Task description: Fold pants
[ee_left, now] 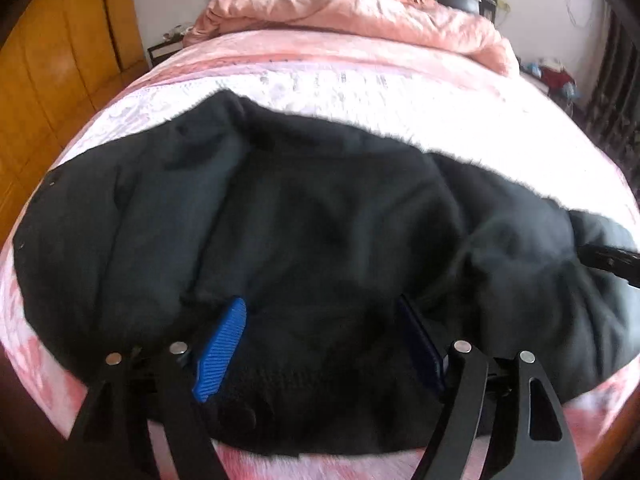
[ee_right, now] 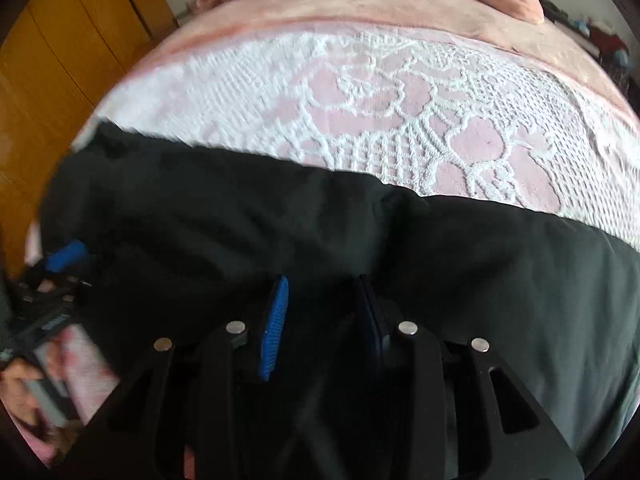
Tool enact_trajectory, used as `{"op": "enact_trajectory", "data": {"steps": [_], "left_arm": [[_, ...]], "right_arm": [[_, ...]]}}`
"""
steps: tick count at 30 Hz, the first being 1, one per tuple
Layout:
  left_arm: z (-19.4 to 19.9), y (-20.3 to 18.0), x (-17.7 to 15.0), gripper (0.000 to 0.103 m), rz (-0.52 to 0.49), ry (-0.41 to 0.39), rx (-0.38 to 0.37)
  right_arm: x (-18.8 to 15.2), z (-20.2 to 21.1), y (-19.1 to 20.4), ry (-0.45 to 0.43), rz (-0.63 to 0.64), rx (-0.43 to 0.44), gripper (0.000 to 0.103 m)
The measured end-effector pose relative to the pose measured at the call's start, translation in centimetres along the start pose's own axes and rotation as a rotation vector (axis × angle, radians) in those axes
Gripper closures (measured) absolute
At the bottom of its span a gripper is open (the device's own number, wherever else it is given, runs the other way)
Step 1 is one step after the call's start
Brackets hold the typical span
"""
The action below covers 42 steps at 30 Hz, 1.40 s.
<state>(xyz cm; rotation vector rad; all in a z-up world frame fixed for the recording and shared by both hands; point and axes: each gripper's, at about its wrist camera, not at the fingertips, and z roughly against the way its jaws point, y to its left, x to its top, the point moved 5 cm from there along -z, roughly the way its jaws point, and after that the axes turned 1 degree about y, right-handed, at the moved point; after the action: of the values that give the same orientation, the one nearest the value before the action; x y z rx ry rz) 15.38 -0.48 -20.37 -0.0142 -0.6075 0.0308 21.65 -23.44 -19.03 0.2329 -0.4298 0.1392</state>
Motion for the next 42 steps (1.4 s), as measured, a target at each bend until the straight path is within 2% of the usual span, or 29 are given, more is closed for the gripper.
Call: {"op": "enact_trajectory", "data": {"steps": [2,5,7,9,11,12,13,14,16,19,21,26,30,33,38,39,40,42], "left_arm": [[2.0,-1.3,0.3,0.026,0.0,-0.037,-0.029],[3.9,-4.8,0.3,0.026,-0.037,-0.045,-0.117],[4.1,-8.0,0.1,0.026,-0.05,-0.015,-0.204],[3.6,-10.5,-0.4,0.026,-0.055,0.014,-0.256],[2.4,-12.1,-1.3,0.026,-0.075,0.055,-0.256],[1.2,-12.6,-1.6,0.026,-0.076,0.1,-0.254],[-0.4,-12.8,-2.5,0.026,-0.071,0.175,-0.237],[-1.2,-12.6,-3.0,0.025,-0.068,0.191,-0.23],[-1.4,-12.6,-2.9,0.025,-0.085,0.178,-0.217],[-0.1,-12.0,-2.4,0.025,-0.048,0.154,-0.214],[1.2,-11.9,-1.8,0.025,-0.036,0.125,-0.227],[2.9,-14.3,-2.2,0.023,-0.077,0.112,-0.269],[2.7,-17.1,-3.2,0.023,-0.132,0.149,-0.272],[2.9,-17.6,-3.8,0.021,-0.146,0.155,-0.273],[2.9,-16.8,-4.2,0.015,-0.127,0.166,-0.261],[2.8,-16.7,-4.3,0.015,-0.125,0.17,-0.254],[2.7,-16.5,-4.4,0.015,-0.123,0.172,-0.252],[2.4,-16.5,-4.6,0.015,-0.117,0.176,-0.249]], "right_arm": [[-0.8,3.3,-1.4,-0.051,-0.052,0.035,0.068],[-3.0,7.7,-5.3,-0.103,-0.146,0.012,0.067],[-5.2,10.2,-8.2,-0.117,-0.215,-0.027,0.065],[-7.5,11.9,-10.3,-0.125,-0.247,-0.091,0.065],[-9.0,11.9,-11.5,-0.102,-0.265,-0.124,0.065],[-9.7,11.2,-12.2,-0.08,-0.285,-0.132,0.065],[-10.8,10.4,-12.9,-0.039,-0.315,-0.138,0.065],[-11.6,9.6,-13.3,0.008,-0.336,-0.124,0.065],[-12.5,9.1,-13.8,0.025,-0.361,-0.073,0.067],[-12.6,12.0,-14.9,-0.054,-0.418,0.003,0.067],[-12.9,14.3,-16.2,-0.095,-0.472,0.024,0.065],[-16.0,17.9,-20.6,-0.139,-0.688,0.112,0.064],[-17.9,17.3,-21.6,-0.107,-0.748,0.148,0.064],[-18.5,15.9,-21.6,-0.102,-0.799,0.208,0.064],[-18.2,14.1,-23.3,-0.086,-0.85,0.197,0.064],[-18.2,13.9,-23.6,-0.081,-0.859,0.199,0.07],[-18.4,13.9,-23.7,-0.086,-0.863,0.194,0.081],[-18.1,14.5,-23.5,-0.112,-0.835,0.203,0.089]]}}
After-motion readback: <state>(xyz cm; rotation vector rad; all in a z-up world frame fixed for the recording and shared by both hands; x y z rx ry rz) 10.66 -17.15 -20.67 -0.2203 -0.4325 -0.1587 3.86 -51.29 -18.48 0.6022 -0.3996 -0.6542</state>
